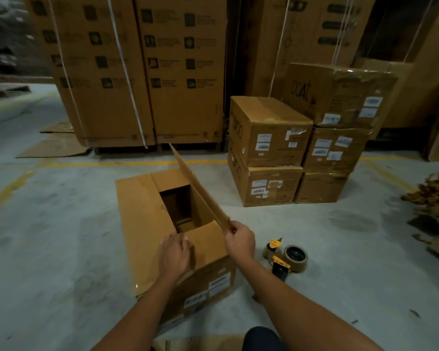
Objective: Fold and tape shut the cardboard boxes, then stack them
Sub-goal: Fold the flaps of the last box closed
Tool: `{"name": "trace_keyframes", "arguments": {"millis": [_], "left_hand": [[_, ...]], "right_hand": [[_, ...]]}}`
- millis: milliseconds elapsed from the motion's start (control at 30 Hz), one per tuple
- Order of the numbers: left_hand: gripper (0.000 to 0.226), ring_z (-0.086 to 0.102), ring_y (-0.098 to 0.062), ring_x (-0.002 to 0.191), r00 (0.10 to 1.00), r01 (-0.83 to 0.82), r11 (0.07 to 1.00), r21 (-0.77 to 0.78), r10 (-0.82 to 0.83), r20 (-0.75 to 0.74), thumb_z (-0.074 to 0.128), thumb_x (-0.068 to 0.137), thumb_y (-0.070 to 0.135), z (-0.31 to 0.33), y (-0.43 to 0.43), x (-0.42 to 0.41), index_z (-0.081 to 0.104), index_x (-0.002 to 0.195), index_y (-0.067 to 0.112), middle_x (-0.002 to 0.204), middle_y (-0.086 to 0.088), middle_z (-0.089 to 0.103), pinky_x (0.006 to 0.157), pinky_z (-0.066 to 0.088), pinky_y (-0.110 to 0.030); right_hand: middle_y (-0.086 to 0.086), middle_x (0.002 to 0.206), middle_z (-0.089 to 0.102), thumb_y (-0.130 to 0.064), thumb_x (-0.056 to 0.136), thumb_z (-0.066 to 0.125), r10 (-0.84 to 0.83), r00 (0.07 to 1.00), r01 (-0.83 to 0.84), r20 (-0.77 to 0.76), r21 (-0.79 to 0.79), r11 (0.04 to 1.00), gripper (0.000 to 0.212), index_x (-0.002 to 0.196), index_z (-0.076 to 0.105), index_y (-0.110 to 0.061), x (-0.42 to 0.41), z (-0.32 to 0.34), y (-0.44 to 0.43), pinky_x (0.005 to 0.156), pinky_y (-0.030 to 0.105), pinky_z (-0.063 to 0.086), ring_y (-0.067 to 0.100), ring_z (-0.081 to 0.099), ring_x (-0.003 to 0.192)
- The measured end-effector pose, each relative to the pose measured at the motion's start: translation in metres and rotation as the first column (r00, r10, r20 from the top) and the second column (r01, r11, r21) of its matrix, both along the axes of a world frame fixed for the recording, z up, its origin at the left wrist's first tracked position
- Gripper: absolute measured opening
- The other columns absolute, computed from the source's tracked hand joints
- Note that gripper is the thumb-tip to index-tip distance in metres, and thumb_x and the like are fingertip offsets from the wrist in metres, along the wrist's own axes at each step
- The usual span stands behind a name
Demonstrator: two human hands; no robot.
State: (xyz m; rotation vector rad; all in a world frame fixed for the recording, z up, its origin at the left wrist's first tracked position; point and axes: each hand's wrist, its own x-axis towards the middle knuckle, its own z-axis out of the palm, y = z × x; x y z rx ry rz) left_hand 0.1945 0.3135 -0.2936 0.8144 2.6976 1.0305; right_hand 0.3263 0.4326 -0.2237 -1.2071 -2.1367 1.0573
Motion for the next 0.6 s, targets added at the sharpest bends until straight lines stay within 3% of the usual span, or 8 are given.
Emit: {"name": "trace_keyframes", "arguments": {"millis": [67,133,200,267,333,400,500,600], "left_hand": [[0.042,0.049,-0.031,0.129,1.000,0.000,0.999,0.036,0.000,0.014,0.037,0.107,0.032,0.001,-0.008,0.002,0.054,0.138,0.009,0.140,-0.014,0.055,0.110,0.037,-0.043],[0.042,0.053,-0.031,0.124,0.999,0.015,0.998,0.066,-0.018,0.043,0.035,0.107,0.033,0.000,-0.018,0.003,0.052,0.138,0.010,0.138,-0.014,0.057,0.104,0.041,-0.040],[0.046,0.057,-0.030,0.114,0.997,0.064,0.994,0.094,-0.068,0.036,0.028,0.104,0.044,-0.001,-0.031,0.005,0.051,0.132,0.015,0.131,-0.015,0.061,0.096,0.045,-0.039],[0.065,0.052,-0.028,0.123,0.990,0.128,0.992,-0.003,-0.128,-0.062,0.015,0.097,0.055,-0.005,-0.044,0.006,0.047,0.139,0.016,0.138,-0.012,0.057,0.104,0.040,-0.040],[0.082,0.032,-0.023,0.145,0.956,0.193,0.957,-0.215,-0.233,-0.177,-0.004,0.091,0.061,-0.009,-0.055,0.011,0.028,0.155,0.021,0.157,-0.005,0.037,0.118,0.024,-0.042],[0.083,0.011,-0.022,0.153,0.922,0.218,0.903,-0.371,-0.315,-0.224,-0.015,0.088,0.066,-0.010,-0.062,0.018,0.008,0.160,0.031,0.166,0.000,0.016,0.123,0.010,-0.045],[0.061,0.000,-0.027,0.154,0.891,0.244,0.847,-0.472,-0.388,-0.236,0.001,0.100,0.059,-0.014,-0.067,0.024,0.003,0.158,0.038,0.168,-0.002,0.002,0.122,0.002,-0.051],[0.056,-0.001,-0.028,0.154,0.893,0.251,0.825,-0.506,-0.399,-0.207,0.013,0.104,0.055,-0.016,-0.067,0.024,0.008,0.158,0.040,0.168,-0.002,0.002,0.122,0.001,-0.052]], "right_hand": [[0.008,0.122,0.069,-0.020,0.091,0.056,0.187,0.962,-0.212,0.199,0.117,0.970,0.043,0.134,0.063,-0.019,-0.002,-0.004,-0.011,0.087,0.033,0.052,0.029,0.064,0.109],[0.010,0.136,0.060,-0.023,0.089,0.056,0.314,0.863,-0.398,0.395,0.149,0.905,0.053,0.142,0.055,-0.020,-0.007,-0.013,-0.025,0.100,0.038,0.047,0.032,0.056,0.124],[0.012,0.150,0.042,-0.026,0.087,0.055,0.353,0.748,-0.510,0.563,0.146,0.848,0.065,0.150,0.041,-0.023,-0.010,-0.024,-0.037,0.113,0.042,0.035,0.036,0.039,0.139],[0.015,0.163,0.017,-0.029,0.088,0.055,0.354,0.647,-0.565,0.675,0.112,0.817,0.077,0.157,0.022,-0.026,-0.010,-0.037,-0.050,0.121,0.051,0.017,0.041,0.014,0.150],[0.015,0.167,0.000,-0.029,0.091,0.054,0.356,0.613,-0.581,0.705,0.097,0.808,0.082,0.160,0.010,-0.027,-0.009,-0.047,-0.062,0.122,0.057,0.009,0.043,-0.002,0.152],[0.013,0.167,-0.007,-0.028,0.093,0.054,0.360,0.626,-0.580,0.691,0.104,0.808,0.084,0.161,0.005,-0.026,-0.008,-0.052,-0.070,0.122,0.057,0.010,0.043,-0.010,0.152],[0.010,0.168,-0.010,-0.030,0.096,0.050,0.354,0.638,-0.588,0.683,0.135,0.798,0.082,0.161,0.000,-0.024,-0.002,-0.059,-0.082,0.121,0.057,0.008,0.041,-0.013,0.152],[0.009,0.168,-0.006,-0.031,0.097,0.048,0.341,0.626,-0.596,0.701,0.148,0.789,0.080,0.161,0.001,-0.022,0.001,-0.063,-0.086,0.122,0.056,0.006,0.040,-0.010,0.152]]}}
